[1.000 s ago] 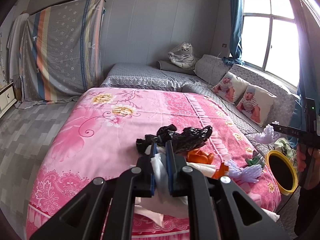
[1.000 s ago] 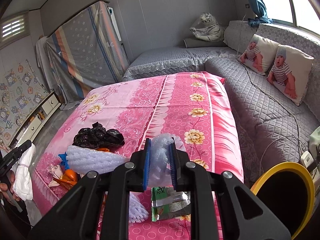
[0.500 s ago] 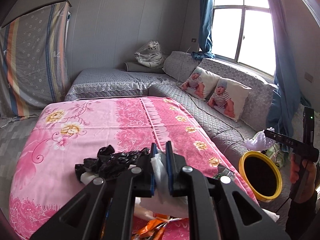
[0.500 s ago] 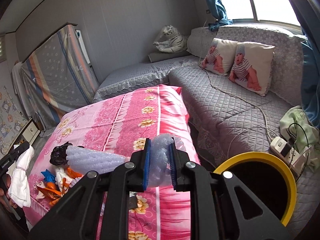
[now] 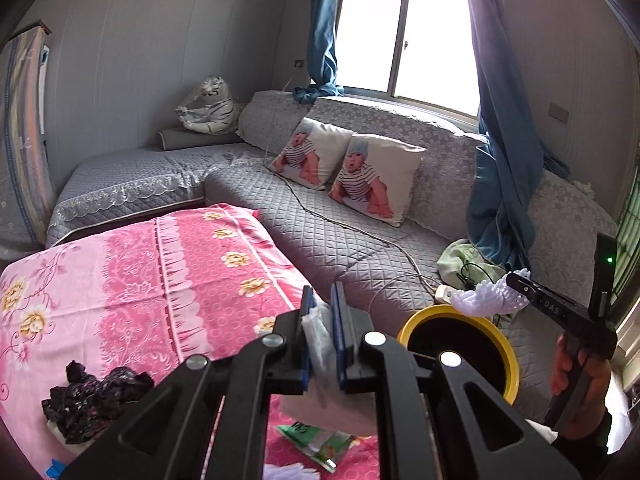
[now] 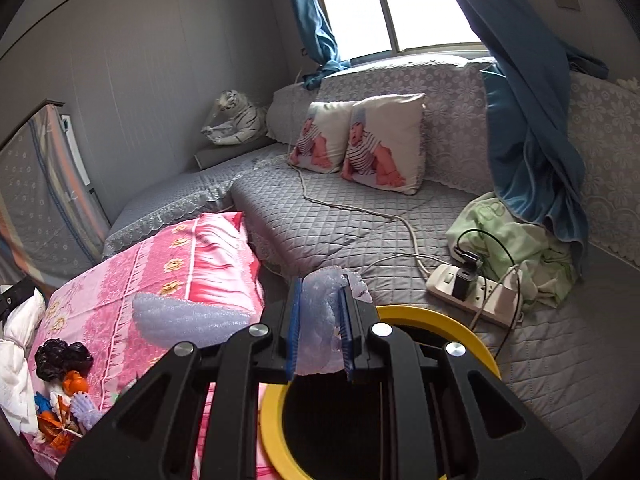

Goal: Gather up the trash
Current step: 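Carry the white bag and bubble wrap in both tools over the yellow bin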

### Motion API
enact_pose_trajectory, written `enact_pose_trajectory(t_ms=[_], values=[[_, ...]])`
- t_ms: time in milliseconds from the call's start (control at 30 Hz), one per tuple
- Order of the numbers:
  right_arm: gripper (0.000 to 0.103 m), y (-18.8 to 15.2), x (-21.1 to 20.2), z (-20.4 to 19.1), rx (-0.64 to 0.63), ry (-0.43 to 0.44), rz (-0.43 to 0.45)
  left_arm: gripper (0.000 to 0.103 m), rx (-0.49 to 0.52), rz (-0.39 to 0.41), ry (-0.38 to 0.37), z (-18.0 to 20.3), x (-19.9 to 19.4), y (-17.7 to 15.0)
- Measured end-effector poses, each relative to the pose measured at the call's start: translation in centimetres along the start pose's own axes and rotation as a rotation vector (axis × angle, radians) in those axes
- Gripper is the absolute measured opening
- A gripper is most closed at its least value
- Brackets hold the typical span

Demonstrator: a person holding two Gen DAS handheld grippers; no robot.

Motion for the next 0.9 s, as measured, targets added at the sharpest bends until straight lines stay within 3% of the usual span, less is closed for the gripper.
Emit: enact_pose_trajectory(t_ms=[200, 433, 633, 900], values=[[0.017, -0.7, 0.0, 4.8, 0.017, -0.155, 0.032, 0.009, 0.057, -0.040, -0.087, 5.7, 4.8, -0.2], [0.017, -1.5, -0.1, 8.3, -0.047, -0.321, 0.084, 0.009, 0.096, -0.100, -0.165, 11.5, 9.8, -2.7], [0.017, -2.3, 1.1, 9.7, -0.077, -0.373, 0.072, 0.009, 0.116, -0.156, -0.175, 14.0, 13.1, -6.2], [0.017, -5.1, 3.2, 10.0, -0.069, -0.345, -0.017, 0.009, 0.144, -0.199, -0.132, 14.8, 15.7, -9.4]])
Point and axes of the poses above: each gripper's, at about its wrist camera, not at the fingertips, and x roughly the way its jaws point, z to its right, y to its top, the point moved 6 cm from there along x, roughly the way its jaws point, and after that the axes turned 14 degrees about z, right-handed, at the moved point
